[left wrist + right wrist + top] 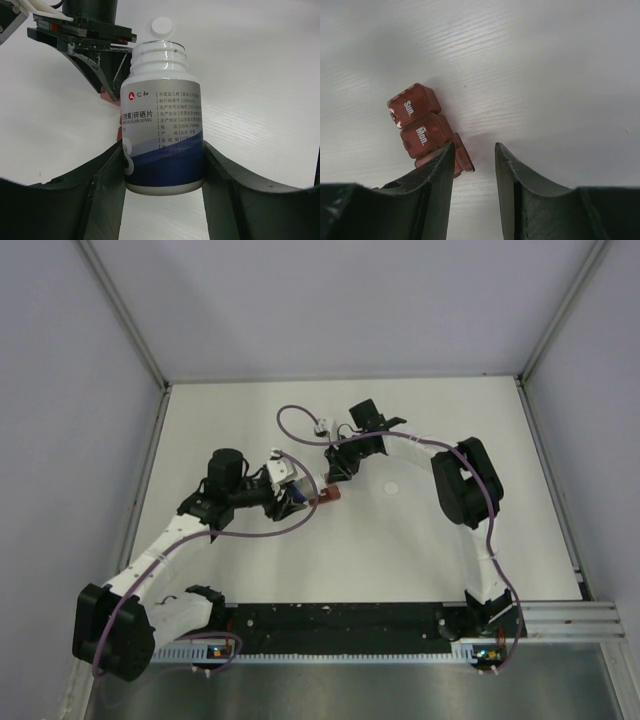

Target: Sort the pills into containers

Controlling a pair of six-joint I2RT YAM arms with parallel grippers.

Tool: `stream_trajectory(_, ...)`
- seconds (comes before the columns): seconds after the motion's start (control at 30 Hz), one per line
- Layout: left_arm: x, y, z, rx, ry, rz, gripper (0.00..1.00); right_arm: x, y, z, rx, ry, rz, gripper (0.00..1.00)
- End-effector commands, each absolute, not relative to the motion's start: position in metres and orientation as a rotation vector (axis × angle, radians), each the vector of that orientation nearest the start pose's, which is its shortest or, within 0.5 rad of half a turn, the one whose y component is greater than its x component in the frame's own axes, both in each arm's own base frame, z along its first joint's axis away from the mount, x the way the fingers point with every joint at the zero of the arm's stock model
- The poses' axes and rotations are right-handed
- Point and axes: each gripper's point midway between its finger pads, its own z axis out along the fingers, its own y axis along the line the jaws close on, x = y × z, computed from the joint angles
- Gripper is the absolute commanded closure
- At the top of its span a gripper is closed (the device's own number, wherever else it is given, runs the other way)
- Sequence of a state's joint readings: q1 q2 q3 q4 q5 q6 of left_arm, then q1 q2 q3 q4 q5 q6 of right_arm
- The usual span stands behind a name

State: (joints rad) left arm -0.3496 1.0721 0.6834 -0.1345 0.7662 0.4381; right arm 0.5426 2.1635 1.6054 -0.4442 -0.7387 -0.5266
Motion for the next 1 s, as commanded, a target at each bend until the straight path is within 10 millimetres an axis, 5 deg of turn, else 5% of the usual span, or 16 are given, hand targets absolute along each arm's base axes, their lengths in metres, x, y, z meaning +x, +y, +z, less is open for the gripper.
stream_trajectory(0.0, 0.261, -0.211, 0.195, 1.18, 1.549, -0.71, 1.0, 0.374, 0.357, 0.069, -1.506, 1.854, 0.955, 0.64)
stream_trajectory(0.97, 0.26, -0.21, 0.195, 1.18, 1.55, -0.698, 1.0, 0.365, 0.349, 0.095, -1.497, 1.837, 0.924, 0.85)
